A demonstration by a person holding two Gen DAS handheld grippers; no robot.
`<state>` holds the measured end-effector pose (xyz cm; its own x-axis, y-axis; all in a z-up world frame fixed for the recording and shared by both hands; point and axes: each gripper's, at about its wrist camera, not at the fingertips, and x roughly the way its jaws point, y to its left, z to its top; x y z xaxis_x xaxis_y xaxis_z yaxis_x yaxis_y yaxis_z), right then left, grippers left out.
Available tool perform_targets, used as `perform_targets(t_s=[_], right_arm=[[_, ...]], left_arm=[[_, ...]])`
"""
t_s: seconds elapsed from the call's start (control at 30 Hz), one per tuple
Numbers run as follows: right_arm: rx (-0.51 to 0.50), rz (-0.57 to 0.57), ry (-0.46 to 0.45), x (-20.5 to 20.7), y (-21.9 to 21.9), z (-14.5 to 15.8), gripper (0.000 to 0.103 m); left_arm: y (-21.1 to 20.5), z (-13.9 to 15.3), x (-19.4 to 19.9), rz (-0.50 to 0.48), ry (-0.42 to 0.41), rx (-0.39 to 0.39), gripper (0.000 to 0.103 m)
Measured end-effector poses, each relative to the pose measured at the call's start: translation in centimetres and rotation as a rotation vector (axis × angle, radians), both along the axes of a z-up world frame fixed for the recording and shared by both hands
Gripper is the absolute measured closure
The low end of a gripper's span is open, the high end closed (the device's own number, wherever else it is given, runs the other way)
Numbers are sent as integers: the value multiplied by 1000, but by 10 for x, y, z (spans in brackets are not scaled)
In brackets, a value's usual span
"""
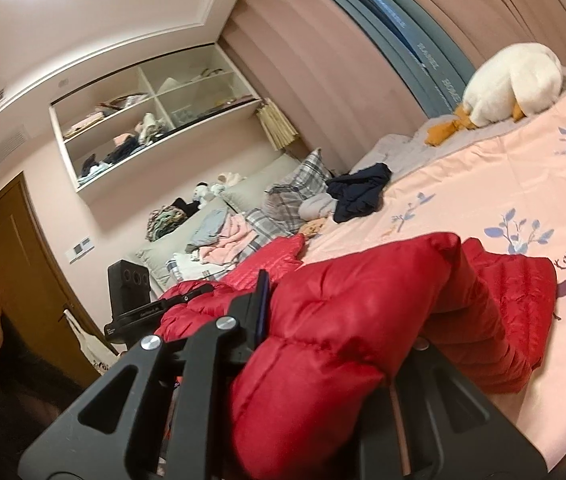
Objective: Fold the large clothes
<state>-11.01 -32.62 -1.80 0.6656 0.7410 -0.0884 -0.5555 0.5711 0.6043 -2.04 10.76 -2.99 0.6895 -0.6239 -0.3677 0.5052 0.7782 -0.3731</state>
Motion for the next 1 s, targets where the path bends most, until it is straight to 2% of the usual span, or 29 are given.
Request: perform_targets(t_s=[0.23,0.5,1.0], right_arm=[[-13,-48,42,27,-1,-10,85],[-32,-102,91,63,-6,-22,86],[-74,-166,208,117,-9,-51,87]], left_arm=[[-5,-8,25,51,38,21,91],[-18,-15,59,106,59,92,91],[-30,-46,118,156,168,138,91]])
